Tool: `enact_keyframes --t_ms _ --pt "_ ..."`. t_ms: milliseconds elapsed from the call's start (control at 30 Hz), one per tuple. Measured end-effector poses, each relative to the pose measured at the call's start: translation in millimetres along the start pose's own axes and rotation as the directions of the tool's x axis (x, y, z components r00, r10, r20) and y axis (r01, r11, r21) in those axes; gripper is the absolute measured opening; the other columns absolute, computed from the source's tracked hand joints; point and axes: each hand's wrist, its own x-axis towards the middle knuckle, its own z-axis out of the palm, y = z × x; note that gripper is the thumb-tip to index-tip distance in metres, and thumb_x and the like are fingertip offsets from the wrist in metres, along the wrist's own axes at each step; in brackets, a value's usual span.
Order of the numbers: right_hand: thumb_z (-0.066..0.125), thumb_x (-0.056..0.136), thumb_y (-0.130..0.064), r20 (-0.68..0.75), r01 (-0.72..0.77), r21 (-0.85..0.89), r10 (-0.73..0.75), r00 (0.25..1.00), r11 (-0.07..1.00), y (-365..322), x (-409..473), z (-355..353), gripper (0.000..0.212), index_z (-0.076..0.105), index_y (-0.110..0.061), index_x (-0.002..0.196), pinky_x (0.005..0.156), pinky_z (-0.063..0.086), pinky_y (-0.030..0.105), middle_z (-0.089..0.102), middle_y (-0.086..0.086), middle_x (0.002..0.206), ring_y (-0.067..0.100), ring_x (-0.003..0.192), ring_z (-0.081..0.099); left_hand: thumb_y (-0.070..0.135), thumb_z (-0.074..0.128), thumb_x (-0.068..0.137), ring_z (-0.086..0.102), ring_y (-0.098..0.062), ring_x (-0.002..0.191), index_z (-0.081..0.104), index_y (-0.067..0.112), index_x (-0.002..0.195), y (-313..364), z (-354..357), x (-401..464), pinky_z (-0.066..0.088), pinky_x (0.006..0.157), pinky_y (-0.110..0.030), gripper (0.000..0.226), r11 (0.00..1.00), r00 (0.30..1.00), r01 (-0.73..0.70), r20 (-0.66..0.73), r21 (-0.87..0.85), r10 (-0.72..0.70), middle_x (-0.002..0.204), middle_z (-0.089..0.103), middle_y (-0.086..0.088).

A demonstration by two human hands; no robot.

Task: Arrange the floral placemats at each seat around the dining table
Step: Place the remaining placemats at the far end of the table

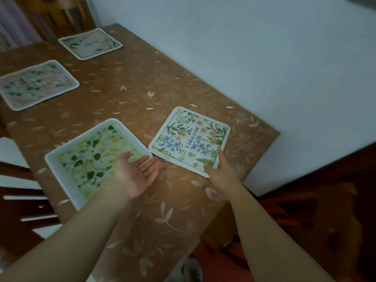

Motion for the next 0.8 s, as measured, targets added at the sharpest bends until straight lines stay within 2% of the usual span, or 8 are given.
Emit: enact_keyframes --t_ms 133,233,367,433,467,600,700,800 --pt "0.069 0.093 -0.015 0.027 0.007 0.108 -0.010 1.000 0.994 3.1 -4.2 -4.3 0.084 0.029 -0.038 0.162 0.083 0.066 0.046 0.053 0.002 0.156 0.023 0.119 0.069 0.050 0.036 0.099 0.065 -0.031 0.110 0.059 0.003 0.118 -12.2 9.4 5.3 0.047 0.096 -0.042 0.056 1.000 1.000 0.019 0.017 0.007 -0.019 0.118 0.070 -0.018" --pt "0.067 0.097 -0.019 0.019 0.045 0.033 -0.046 0.999 0.998 7.4 -2.8 -11.5 0.077 0.031 -0.036 0.162 0.074 0.065 0.028 0.059 -0.004 0.150 0.006 0.103 0.074 0.049 0.036 0.099 0.065 -0.030 0.111 0.059 0.003 0.121 -21.3 19.3 14.7 0.047 0.096 -0.043 0.056 0.999 0.999 0.024 0.022 0.036 -0.025 0.119 0.070 -0.018" --pt "0.065 0.098 -0.020 0.004 -0.006 0.036 0.006 1.000 0.999 21.7 9.4 -23.1 0.049 0.055 -0.039 0.143 0.084 0.064 0.030 0.077 -0.027 0.110 0.000 0.094 0.075 0.049 0.036 0.099 0.064 -0.032 0.113 0.058 0.003 0.124 -25.2 36.7 36.1 0.046 0.102 -0.043 0.056 0.996 1.000 0.025 0.006 0.086 -0.026 0.122 0.068 -0.018" --pt "0.063 0.101 -0.028 0.003 -0.120 0.174 0.121 0.993 0.977 26.3 20.4 -28.1 0.035 0.061 -0.036 0.135 0.070 0.063 0.024 0.080 -0.025 0.099 -0.001 0.088 0.076 0.049 0.036 0.099 0.064 -0.031 0.113 0.056 0.004 0.128 -21.5 49.3 50.4 0.046 0.102 -0.042 0.057 0.993 1.000 0.016 -0.001 0.119 -0.016 0.123 0.068 -0.017" --pt "0.062 0.102 -0.036 0.005 -0.186 0.255 0.191 0.982 0.949 25.8 26.4 -30.7 0.031 0.062 -0.035 0.132 0.068 0.060 0.024 0.081 -0.022 0.099 0.002 0.089 0.076 0.049 0.035 0.099 0.063 -0.030 0.113 0.056 0.005 0.129 -17.4 56.2 58.4 0.047 0.100 -0.042 0.057 0.990 1.000 0.010 -0.005 0.143 -0.009 0.124 0.067 -0.017" --pt "0.054 0.101 -0.059 0.020 -0.308 0.529 0.351 0.936 0.791 27.4 67.8 -43.7 0.053 0.059 -0.025 0.140 0.100 0.050 0.046 0.071 0.003 0.131 0.022 0.115 0.066 0.051 0.034 0.099 0.061 -0.031 0.119 0.055 0.004 0.132 10.8 81.5 100.0 0.050 0.096 -0.041 0.061 0.964 0.998 -0.043 -0.031 0.262 0.053 0.125 0.065 -0.016" --pt "0.047 0.104 -0.059 -0.012 -0.302 0.623 0.396 0.918 0.721 27.5 102.1 -53.1 0.060 0.054 -0.019 0.149 0.102 0.049 0.046 0.067 0.007 0.137 0.024 0.117 0.065 0.053 0.034 0.099 0.060 -0.032 0.119 0.052 0.002 0.134 38.4 98.5 136.7 0.051 0.095 -0.043 0.064 0.913 0.991 -0.097 -0.045 0.396 0.125 0.130 0.062 -0.018" --pt "0.044 0.106 -0.056 -0.072 -0.311 0.627 0.451 0.890 0.714 26.6 134.7 -59.0 0.056 0.058 -0.016 0.143 0.098 0.051 0.042 0.070 0.004 0.131 0.023 0.115 0.066 0.061 0.038 0.096 0.059 -0.030 0.114 0.052 0.003 0.137 59.2 108.3 169.3 0.045 0.100 -0.043 0.073 0.834 0.981 -0.104 -0.084 0.541 0.177 0.130 0.061 -0.017"
